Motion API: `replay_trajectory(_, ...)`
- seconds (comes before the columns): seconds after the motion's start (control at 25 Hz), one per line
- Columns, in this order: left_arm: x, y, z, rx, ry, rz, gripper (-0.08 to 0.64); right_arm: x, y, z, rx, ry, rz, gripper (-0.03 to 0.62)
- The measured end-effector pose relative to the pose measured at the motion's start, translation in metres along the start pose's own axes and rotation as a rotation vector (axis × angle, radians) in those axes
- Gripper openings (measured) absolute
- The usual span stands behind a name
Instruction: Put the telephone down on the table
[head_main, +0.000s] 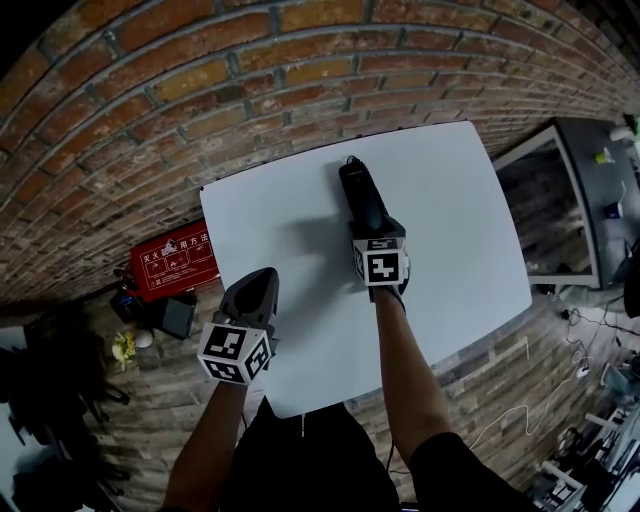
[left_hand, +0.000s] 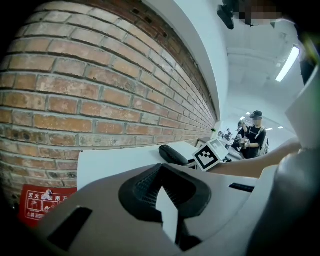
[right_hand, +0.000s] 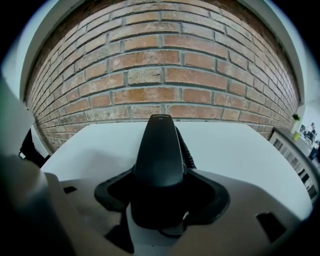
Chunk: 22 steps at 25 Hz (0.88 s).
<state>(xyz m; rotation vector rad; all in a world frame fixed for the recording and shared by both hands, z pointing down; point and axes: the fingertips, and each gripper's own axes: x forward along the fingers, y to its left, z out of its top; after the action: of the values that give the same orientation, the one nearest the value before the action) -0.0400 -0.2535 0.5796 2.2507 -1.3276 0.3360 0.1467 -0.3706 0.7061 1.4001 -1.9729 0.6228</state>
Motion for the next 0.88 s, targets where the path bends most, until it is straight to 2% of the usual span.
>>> replay_trajectory(0.36,-0.013,-0.006,0.005,0.006,-0.014,-0.014,0.012,-0.025,0.003,-0.001,-0.022,-0.023,0.007,0.295)
replay_trajectory(0.6,-0.024,-0.023,0.012,0.030,-0.023,-0.058,0.012,-0.063,0.001,0.004,-0.021,-0.074,-0.006,0.288)
replay_trajectory(0.88,-0.049,-0.046,0.025,0.057,-0.047,-0.110,0.012,-0.140,0.023,0.001,0.019,-0.180,0.041,0.084)
